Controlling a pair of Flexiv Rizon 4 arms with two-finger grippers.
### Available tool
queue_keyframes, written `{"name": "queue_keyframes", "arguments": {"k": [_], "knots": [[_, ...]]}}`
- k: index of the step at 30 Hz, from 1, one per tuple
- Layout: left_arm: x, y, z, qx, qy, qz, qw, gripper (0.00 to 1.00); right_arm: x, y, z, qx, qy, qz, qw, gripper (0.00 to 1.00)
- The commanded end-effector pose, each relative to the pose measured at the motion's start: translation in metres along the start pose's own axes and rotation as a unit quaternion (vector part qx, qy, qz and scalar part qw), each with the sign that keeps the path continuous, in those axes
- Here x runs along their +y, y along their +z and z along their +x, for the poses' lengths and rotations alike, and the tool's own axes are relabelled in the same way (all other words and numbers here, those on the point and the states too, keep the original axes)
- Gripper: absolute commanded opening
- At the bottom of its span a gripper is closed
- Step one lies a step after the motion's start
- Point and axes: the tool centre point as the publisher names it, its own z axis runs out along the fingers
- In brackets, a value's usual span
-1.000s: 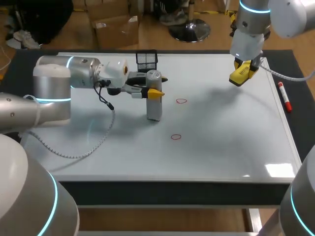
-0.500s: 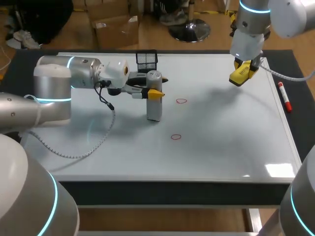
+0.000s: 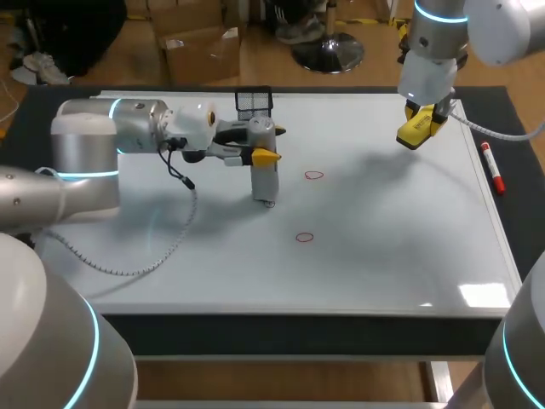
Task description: Pick up the inspection probe, press it on each red-marked spot on the whiteboard one by one, put down the probe, pick up the eraser, and wipe off all the red marks.
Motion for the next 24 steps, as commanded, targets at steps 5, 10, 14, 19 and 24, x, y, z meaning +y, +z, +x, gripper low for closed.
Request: {"name": "queue_keyframes", "arguments": {"k": [5, 10, 14, 19, 24], "knots": [[-0.026, -0.024, 0.027, -0.053, 0.011, -0.003, 0.999, 0.0, 0.0, -0.001, 0.0, 0.001, -0.001, 0.001, 1.0, 0.0], [-0.03, -0.045, 0.039, -0.093, 0.011, -0.007, 0.996, 0.0, 0.0, -0.001, 0.0, 0.001, -0.001, 0.001, 1.0, 0.0], [-0.035, -0.062, 0.053, -0.116, 0.015, -0.009, 0.993, 0.0, 0.0, -0.001, 0.0, 0.001, -0.001, 0.001, 1.0, 0.0], [-0.037, -0.086, 0.067, -0.15, 0.018, -0.007, 0.989, 0.0, 0.0, -0.001, 0.0, 0.001, -0.001, 0.001, 1.0, 0.0], [-0.045, -0.112, 0.079, -0.196, 0.027, -0.008, 0.98, 0.0, 0.0, -0.001, 0.0, 0.001, -0.001, 0.001, 1.0, 0.0]]}}
